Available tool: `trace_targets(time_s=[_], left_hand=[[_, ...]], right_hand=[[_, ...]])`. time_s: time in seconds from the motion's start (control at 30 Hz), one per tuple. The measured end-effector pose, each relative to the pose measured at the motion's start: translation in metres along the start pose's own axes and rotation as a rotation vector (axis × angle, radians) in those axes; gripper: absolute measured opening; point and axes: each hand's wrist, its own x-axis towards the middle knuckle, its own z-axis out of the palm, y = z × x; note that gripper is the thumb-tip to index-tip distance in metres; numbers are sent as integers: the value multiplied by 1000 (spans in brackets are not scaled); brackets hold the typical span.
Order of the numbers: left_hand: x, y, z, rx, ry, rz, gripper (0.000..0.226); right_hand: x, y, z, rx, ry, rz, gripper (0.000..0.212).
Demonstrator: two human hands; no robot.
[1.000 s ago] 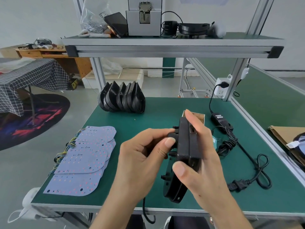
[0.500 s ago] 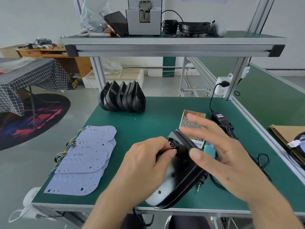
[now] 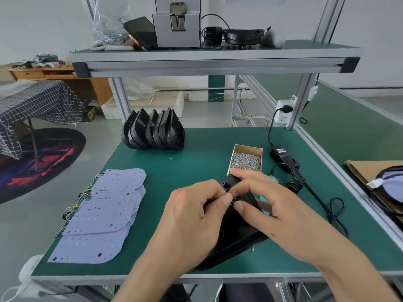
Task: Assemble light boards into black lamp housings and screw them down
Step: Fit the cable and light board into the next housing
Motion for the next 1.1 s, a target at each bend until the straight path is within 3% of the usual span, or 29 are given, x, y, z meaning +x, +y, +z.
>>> trace_targets(time_s=[0.17,0.33,0.47,0.57,0.67,0.8,0.93,1.1], left_hand=[[1,1,3,-65,28,-8,20],[2,5,7,-113,110,-9,24],[1,0,15,-137,93,-36,20],[2,-5,14,-272,86,-77,23],[6,-9,10,-450,71,-89,26],[5,-7,16,-643,66,-118,30],[2,-10,13,-619,91,-151,24],[0,-7,3,-487,90,-49,20]], right_hand=[[-3,4,-2,76,45,-9,26],[-2,9,1,127,100,-36,14],[-4,16,12,242,141,-16,19],[0,16,10,374,112,-74,40],[15,32,5,352,34,51,65],[-3,34,29,493,98,-136,109],[4,27,35,560,231,-228,109],[6,29,43,556,313,-255,103]])
